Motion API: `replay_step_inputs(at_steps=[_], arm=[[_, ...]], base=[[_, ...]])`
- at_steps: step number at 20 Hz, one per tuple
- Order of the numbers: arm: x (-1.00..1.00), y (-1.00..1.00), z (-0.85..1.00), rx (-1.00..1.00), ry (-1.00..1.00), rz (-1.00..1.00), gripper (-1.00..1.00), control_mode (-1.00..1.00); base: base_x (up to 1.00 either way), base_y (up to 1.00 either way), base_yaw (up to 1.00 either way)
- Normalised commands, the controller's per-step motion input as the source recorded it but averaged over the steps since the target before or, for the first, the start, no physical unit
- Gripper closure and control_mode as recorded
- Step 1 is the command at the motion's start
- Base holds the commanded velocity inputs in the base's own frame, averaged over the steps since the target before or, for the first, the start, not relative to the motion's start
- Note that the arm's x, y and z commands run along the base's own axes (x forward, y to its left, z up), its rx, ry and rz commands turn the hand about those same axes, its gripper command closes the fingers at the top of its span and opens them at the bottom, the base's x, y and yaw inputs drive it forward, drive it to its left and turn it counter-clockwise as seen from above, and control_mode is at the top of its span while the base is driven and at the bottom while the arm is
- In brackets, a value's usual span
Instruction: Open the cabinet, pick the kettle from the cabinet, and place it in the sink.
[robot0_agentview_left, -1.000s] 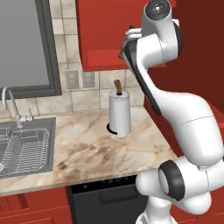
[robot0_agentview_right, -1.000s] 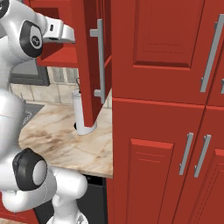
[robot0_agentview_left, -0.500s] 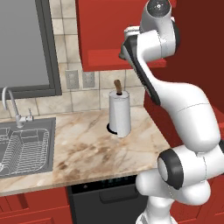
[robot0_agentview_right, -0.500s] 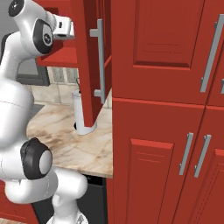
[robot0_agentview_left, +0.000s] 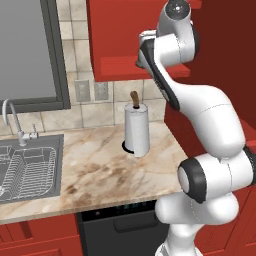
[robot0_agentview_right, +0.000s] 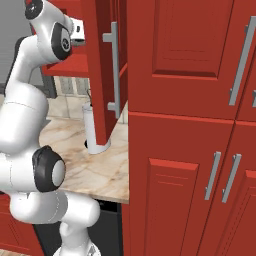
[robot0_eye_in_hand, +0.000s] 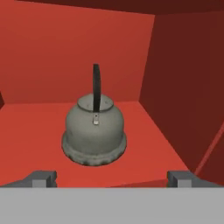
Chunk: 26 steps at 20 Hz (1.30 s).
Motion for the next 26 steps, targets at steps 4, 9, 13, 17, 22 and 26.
replay_step_inputs(at_steps=[4, 9, 13, 17, 22, 26], arm=[[0.42, 0.00, -0.02, 0.06, 0.00, 0.03, -1.00, -1.00], [0.38, 0.00, 0.00, 0.05, 0.00, 0.04, -1.00, -1.00], [0.31, 0.00, -0.04, 0.02, 0.00, 0.02, -1.00, -1.00], [0.30, 0.00, -0.07, 0.01, 0.00, 0.00, -1.00, -1.00], [0.30, 0.00, -0.05, 0.00, 0.00, 0.00, -1.00, -1.00], [0.31, 0.00, -0.01, 0.02, -0.03, 0.01, -1.00, -1.00]], base=[[0.00, 0.00, 0.00], [0.00, 0.00, 0.00], [0.00, 0.00, 0.00], [0.00, 0.00, 0.00], [0.00, 0.00, 0.00], [0.00, 0.00, 0.00]])
